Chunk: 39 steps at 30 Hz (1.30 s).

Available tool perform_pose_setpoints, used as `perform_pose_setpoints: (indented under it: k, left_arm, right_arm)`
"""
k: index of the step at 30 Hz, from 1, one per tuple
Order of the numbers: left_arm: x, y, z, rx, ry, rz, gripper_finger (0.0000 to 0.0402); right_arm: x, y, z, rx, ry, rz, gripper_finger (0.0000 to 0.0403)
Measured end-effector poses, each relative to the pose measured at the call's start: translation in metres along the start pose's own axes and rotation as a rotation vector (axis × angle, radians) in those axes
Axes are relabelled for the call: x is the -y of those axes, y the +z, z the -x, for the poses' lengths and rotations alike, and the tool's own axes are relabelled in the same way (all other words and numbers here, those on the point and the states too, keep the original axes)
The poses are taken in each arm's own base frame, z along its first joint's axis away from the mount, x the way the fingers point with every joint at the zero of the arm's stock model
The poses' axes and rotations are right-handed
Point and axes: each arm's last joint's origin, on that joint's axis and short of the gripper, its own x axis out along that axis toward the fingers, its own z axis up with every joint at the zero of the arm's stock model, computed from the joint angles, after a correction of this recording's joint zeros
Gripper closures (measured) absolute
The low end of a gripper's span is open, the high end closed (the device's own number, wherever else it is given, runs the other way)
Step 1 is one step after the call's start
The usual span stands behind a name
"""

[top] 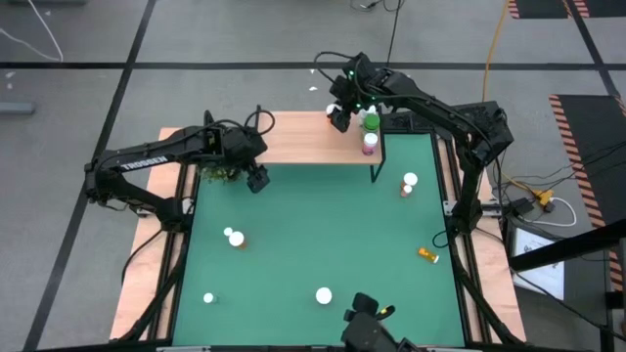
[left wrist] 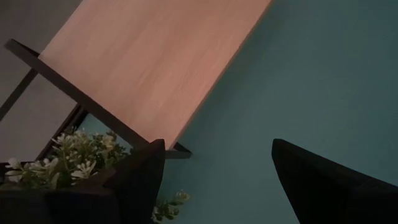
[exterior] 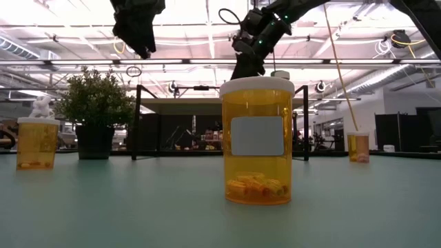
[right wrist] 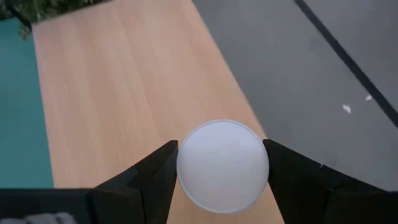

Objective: Pick and place medicine bottles onto shelf by color
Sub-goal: Put the large orange medicine bottle on the shelf

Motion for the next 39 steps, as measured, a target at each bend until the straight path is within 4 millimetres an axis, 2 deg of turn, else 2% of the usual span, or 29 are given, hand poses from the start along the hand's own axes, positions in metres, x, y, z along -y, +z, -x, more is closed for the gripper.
perform_pose_setpoints:
  k: [6,12,15,18,21,24,27,32,34,36,39]
  left_arm:
    - [-0.001,0.0,0.0,0.003,0.02,0.028,0.0105]
    - [-0.002,-0.004,0.0,-0.037,0.032,0.056,0.0105]
    - [-0.002,-0.005,0.0,-0.047,0.035,0.06,0.0105]
    - [-0.001,-0.006,0.0,-0.048,0.033,0.055,0.0105]
    - [-0.001,-0.005,0.0,-0.045,0.032,0.029,0.0105]
    - [-0.001,-0.003,0.0,-0.02,0.032,-0.014,0.0105]
    - [-0.003,0.002,0.0,0.025,0.053,-0.046,0.0105]
    - [-0.01,0.009,-0.002,0.076,0.071,-0.021,0.0105]
    - [-0.012,0.012,-0.002,0.1,0.073,-0.014,0.0105]
    - [-0.015,0.015,-0.003,0.119,0.077,-0.016,0.0105]
    - [-0.018,0.018,-0.003,0.138,0.082,-0.022,0.0105]
  right_arm:
    - [0.001,-0.002,-0.001,-0.013,0.0,-0.024,0.0168]
    - [0.001,-0.002,-0.001,-0.018,0.0,-0.037,0.0111]
    - [0.0,-0.001,0.006,-0.004,-0.008,-0.049,0.0092]
    - [-0.004,0.006,0.03,0.063,-0.019,-0.067,0.0088]
    - [-0.013,0.012,0.066,0.149,-0.034,-0.052,0.0091]
    - [-0.023,0.01,0.108,0.188,-0.088,-0.036,0.0092]
    - [-0.032,-0.004,0.148,0.151,-0.167,-0.014,0.0092]
    - [-0.043,-0.036,0.198,0.002,-0.325,-0.051,0.0092]
    - [-0.048,-0.049,0.212,-0.033,-0.316,-0.095,0.0093]
    - [-0.053,-0.065,0.217,-0.066,-0.311,-0.147,0.0093]
    - [-0.057,-0.092,0.211,-0.115,-0.309,-0.248,0.0093]
